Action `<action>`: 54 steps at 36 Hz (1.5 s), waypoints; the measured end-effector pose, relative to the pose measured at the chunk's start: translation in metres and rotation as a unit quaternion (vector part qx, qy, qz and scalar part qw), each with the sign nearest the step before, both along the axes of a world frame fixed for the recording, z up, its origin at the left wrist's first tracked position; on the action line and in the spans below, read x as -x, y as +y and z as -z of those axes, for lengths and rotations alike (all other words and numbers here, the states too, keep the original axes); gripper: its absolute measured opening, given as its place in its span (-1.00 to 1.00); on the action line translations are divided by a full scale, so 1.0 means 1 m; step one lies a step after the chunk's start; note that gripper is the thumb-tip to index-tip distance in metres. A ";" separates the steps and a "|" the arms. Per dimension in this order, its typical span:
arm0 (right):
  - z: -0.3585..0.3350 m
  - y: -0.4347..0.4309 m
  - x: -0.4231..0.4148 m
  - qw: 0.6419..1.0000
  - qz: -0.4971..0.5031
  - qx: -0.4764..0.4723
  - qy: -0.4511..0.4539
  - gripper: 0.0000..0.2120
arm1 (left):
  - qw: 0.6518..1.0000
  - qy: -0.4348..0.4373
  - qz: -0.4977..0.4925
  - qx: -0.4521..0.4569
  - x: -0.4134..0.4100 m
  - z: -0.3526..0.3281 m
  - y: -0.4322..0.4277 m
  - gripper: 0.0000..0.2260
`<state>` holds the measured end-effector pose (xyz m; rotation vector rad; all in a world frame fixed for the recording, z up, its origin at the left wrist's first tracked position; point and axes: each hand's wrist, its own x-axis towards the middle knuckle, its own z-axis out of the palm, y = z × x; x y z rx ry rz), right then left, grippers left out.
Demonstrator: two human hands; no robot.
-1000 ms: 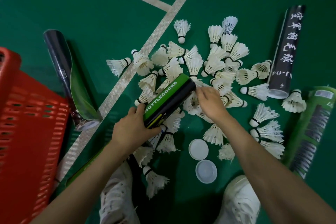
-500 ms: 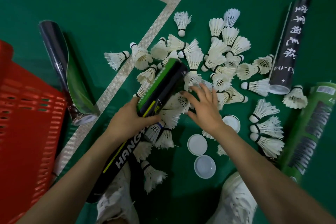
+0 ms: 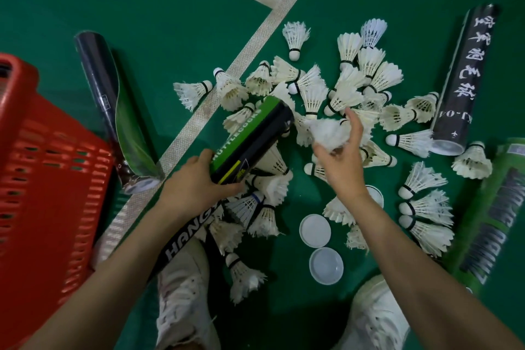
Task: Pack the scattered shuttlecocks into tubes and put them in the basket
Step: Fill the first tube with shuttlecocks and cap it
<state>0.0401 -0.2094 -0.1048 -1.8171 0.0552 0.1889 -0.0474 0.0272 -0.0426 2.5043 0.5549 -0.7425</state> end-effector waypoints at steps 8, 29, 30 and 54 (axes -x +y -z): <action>-0.021 0.003 -0.032 0.984 0.105 -0.119 0.078 -0.79 | 0.998 -0.010 0.065 0.005 0.006 0.001 -0.015 -0.17; -0.029 0.007 -0.010 0.981 -0.026 -0.130 0.142 -0.52 | 0.994 -0.089 0.067 0.022 0.004 0.007 -0.024 -0.23; -0.028 0.008 -0.013 0.988 0.020 -0.103 0.115 -0.60 | 0.994 -0.092 0.061 0.018 0.003 0.007 -0.023 -0.23; 0.031 0.002 -0.025 0.832 -0.225 0.506 -0.004 -0.51 | 0.997 -0.063 0.037 0.021 0.005 0.009 -0.018 -0.26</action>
